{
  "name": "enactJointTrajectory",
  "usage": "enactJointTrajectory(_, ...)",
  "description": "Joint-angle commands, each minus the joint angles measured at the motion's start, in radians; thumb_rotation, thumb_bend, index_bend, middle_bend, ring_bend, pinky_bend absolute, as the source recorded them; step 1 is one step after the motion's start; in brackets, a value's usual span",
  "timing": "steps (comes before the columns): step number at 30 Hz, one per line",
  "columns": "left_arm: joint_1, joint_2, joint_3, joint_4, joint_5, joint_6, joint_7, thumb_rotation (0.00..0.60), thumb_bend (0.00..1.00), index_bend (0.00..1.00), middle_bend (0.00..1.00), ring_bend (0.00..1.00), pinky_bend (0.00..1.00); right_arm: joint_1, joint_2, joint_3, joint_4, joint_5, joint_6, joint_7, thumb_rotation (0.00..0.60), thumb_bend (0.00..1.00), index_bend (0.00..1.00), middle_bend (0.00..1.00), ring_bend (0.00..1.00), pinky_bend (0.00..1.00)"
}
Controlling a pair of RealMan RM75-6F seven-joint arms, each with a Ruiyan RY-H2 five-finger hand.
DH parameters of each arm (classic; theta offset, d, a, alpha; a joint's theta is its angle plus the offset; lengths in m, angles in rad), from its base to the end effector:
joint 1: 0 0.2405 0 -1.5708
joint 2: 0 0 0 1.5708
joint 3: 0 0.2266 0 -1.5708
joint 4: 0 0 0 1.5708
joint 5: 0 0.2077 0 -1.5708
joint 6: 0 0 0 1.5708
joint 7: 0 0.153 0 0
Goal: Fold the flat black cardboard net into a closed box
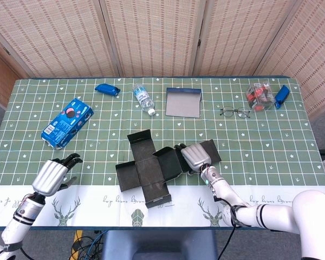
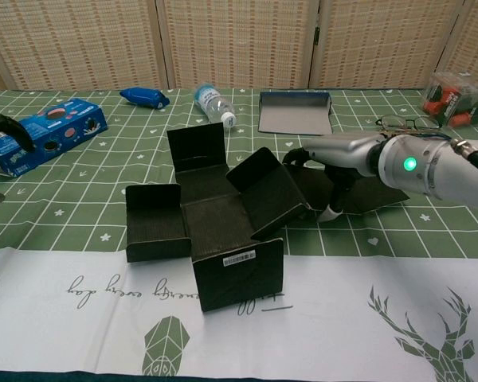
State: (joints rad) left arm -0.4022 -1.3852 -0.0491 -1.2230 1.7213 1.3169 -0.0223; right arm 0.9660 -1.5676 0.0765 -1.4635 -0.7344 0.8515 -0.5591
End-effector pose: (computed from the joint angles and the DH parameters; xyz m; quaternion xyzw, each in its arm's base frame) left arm -0.2394 0.2735 0.0664 -0.7495 -0.2449 -0.4074 0.4607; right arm -0.1145 -0.3409 -0.0492 0.7976 -0.3746 0.2480 0.4025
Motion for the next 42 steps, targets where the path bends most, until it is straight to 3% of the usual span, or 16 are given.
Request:
enactJointTrajectory(1,-0.065,-0.08,0.013,0.098,0.045,-0.041,-0.007,0.6,0.18,0.23,0.25,0.64,0.68,-0.003,0.0,-0.001,0.0,0.001,-0.002,0.001,0.6,0.35,0.27,0.36,0.79,1.0)
enactJointTrajectory(12,-0.149,-0.249,0.031,0.273,0.049,-0.098,0.05,0.6,0.17,0.0,0.04,0.59,0.68,-0.01,-0.006,0.001,-0.001,-0.005,-0.004,0.007,0.6,0.35,0.27,0.36,0.79,1.0)
enactJointTrajectory(16,-0.167,-0.279,0.04,0.295,0.054,-0.095,0.068,0.6,0.17,0.0,0.0,0.57,0.68,-0.012,0.0,0.002,-0.01,-0.009,-0.001,0.005,0.6,0.35,0.27,0.36,0.79,1.0)
enactJointTrajectory(42,-0.245,-0.416,0.052,0.374,0.03,-0.056,-0.016,0.6,0.15,0.0,0.0,0.55,0.68,-0.036,-0.003,0.007,-0.005,-0.029,0.001,0.033,0.6,0.35,0.27,0.36,0.79,1.0)
